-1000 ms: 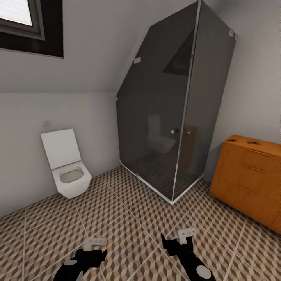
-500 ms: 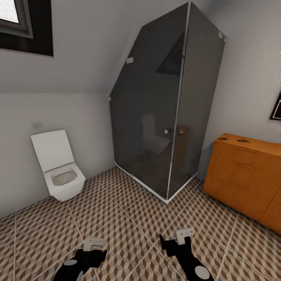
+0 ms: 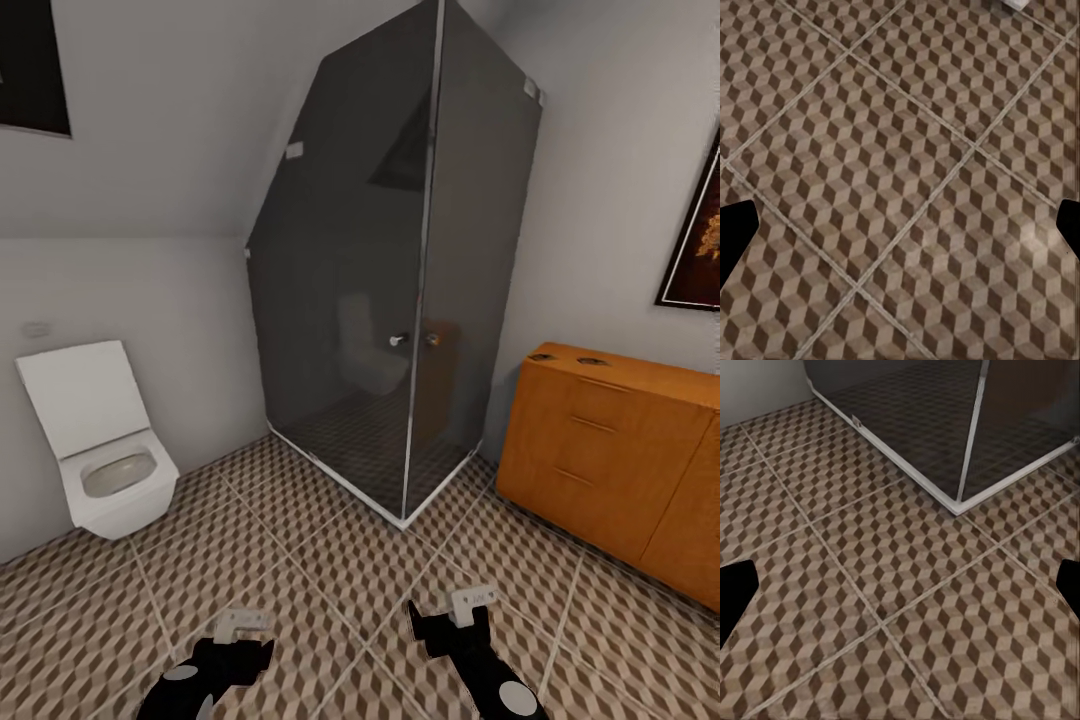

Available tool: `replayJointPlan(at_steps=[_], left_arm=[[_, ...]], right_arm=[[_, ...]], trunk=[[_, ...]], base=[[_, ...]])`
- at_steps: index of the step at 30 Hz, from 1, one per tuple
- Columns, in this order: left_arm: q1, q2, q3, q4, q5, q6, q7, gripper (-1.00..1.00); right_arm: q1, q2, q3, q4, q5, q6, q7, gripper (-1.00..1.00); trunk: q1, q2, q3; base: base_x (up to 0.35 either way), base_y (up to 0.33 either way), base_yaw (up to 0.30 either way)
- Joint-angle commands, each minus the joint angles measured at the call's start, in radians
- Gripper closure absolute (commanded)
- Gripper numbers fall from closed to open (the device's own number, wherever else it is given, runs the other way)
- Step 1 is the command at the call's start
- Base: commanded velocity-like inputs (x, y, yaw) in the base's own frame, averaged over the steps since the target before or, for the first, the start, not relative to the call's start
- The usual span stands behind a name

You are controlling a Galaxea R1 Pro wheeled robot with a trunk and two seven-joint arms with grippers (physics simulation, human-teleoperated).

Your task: Take the four mousetraps from the cabinet in the bathroom and place them on the bathroom floor. Make sure all four end up on the same floor surface, and ensure that at least two of them are either under or directly next to the same bathroom sink.

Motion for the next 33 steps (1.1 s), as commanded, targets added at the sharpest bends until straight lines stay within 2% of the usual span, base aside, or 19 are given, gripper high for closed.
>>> replayJointPlan(at_steps=[1, 33], left_arm=[[0.000, 0.000, 0.000, -0.002, 0.001, 0.005, 0.002, -1.00], [0.000, 0.000, 0.000, -0.002, 0.001, 0.005, 0.002, -1.00]], right_arm=[[-0.001, 0.000, 0.001, -0.001, 0.000, 0.006, -0.003, -1.00], [-0.001, 0.000, 0.001, -0.001, 0.000, 0.006, -0.003, -1.00]], trunk=[[0.000, -0.001, -0.001], [0.000, -0.001, -0.001]], base=[[0.225, -0.205, -0.116], [0.224, -0.208, -0.116]])
